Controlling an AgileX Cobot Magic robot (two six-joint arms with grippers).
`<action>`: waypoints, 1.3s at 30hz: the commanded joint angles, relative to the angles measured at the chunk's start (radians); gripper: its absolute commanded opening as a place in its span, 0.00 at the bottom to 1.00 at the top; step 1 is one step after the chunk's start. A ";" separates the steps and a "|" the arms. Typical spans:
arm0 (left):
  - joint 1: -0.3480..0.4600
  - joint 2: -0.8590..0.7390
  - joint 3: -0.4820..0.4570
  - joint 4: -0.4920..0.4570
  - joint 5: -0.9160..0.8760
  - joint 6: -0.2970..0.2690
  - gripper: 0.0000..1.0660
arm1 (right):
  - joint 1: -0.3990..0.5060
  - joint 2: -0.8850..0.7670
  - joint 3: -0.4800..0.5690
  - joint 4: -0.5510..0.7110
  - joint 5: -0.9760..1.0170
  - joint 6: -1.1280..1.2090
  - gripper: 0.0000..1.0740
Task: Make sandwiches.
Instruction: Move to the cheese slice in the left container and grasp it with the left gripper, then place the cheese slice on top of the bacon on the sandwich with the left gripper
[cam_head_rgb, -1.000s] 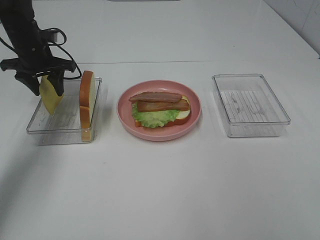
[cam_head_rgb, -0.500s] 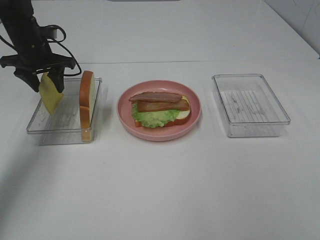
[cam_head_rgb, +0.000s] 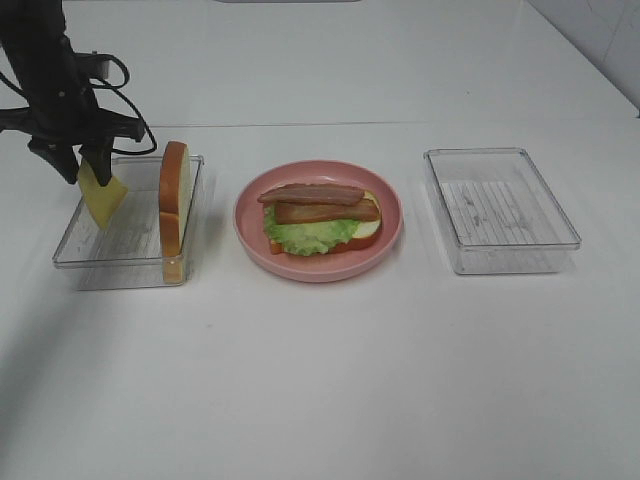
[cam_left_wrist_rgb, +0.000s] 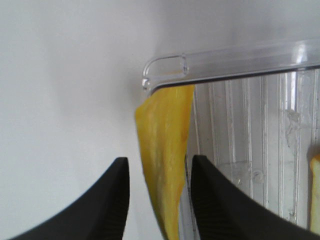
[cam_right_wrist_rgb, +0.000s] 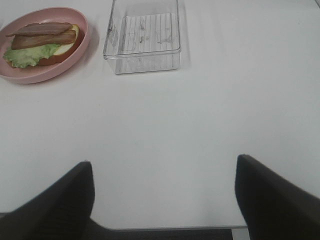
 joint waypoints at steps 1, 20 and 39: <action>0.000 -0.004 -0.003 0.004 0.098 -0.010 0.28 | 0.000 -0.032 0.005 0.000 -0.008 -0.017 0.70; -0.002 -0.060 -0.003 0.003 0.098 0.014 0.00 | 0.000 -0.032 0.005 0.000 -0.008 -0.017 0.70; -0.051 -0.311 -0.003 -0.255 0.098 0.084 0.00 | 0.000 -0.032 0.005 0.000 -0.008 -0.017 0.70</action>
